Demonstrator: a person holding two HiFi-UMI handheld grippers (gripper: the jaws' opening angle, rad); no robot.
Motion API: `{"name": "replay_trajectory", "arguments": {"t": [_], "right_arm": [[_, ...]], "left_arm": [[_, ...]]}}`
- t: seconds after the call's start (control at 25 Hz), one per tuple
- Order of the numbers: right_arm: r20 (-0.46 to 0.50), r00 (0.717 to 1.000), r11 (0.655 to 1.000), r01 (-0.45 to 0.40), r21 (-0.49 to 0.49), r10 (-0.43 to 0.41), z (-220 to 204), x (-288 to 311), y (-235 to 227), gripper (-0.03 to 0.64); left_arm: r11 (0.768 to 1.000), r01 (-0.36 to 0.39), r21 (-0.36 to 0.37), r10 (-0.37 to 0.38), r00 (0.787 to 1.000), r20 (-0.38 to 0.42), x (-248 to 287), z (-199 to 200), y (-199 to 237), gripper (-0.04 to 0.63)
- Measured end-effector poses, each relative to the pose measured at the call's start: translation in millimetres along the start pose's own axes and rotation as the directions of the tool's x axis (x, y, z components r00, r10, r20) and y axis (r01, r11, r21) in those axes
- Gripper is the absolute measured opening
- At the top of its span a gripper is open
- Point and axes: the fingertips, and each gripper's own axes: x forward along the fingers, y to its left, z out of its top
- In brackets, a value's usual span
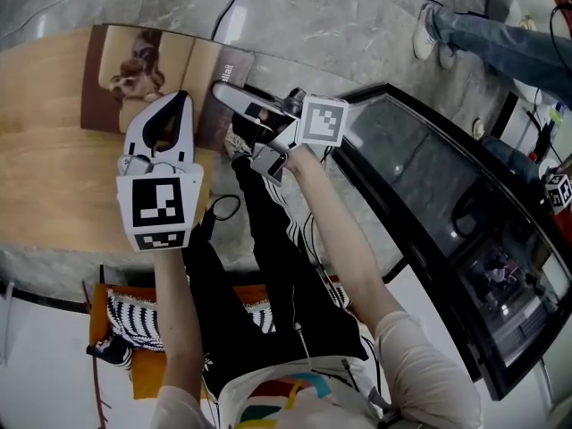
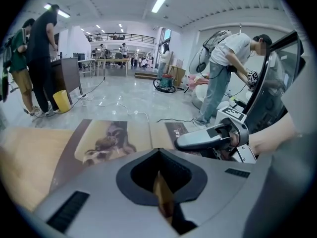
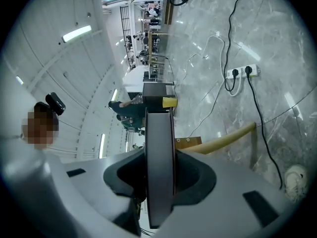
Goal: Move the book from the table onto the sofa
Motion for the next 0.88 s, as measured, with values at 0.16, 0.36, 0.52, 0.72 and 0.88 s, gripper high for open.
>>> {"name": "replay_trajectory", "arguments": {"t": [0.16, 0.36, 0.52, 0.72, 0.88], "right_arm": [[0.032, 0.999, 1.000, 0.010, -0.005, -0.010, 2, -4, 0, 0.158], [0.093, 0.995, 1.000, 0.020, -0.012, -0.019, 11, -5, 12, 0.157], [0.114, 0.993, 0.998, 0.005, -0.070, 0.003, 19, -3, 39, 0.156], [0.165, 0.983, 0.994, -0.066, -0.088, 0.080, 28, 10, 89, 0.156], [0.169, 0.976, 0.984, -0.116, -0.138, 0.138, 34, 33, 150, 0.156]], "left_arm": [[0.998, 0.033, -0.050, -0.031, 0.999, 0.037, 0, 2, 0, 0.006], [0.998, 0.013, -0.067, -0.007, 0.996, 0.090, -16, 14, 13, 0.006], [0.997, -0.011, -0.082, 0.023, 0.989, 0.148, -41, 31, 22, 0.006], [0.991, -0.023, -0.133, 0.051, 0.975, 0.216, -73, 52, 34, 0.006], [0.986, -0.067, -0.151, 0.111, 0.947, 0.302, -122, 90, 56, 0.006]]}}
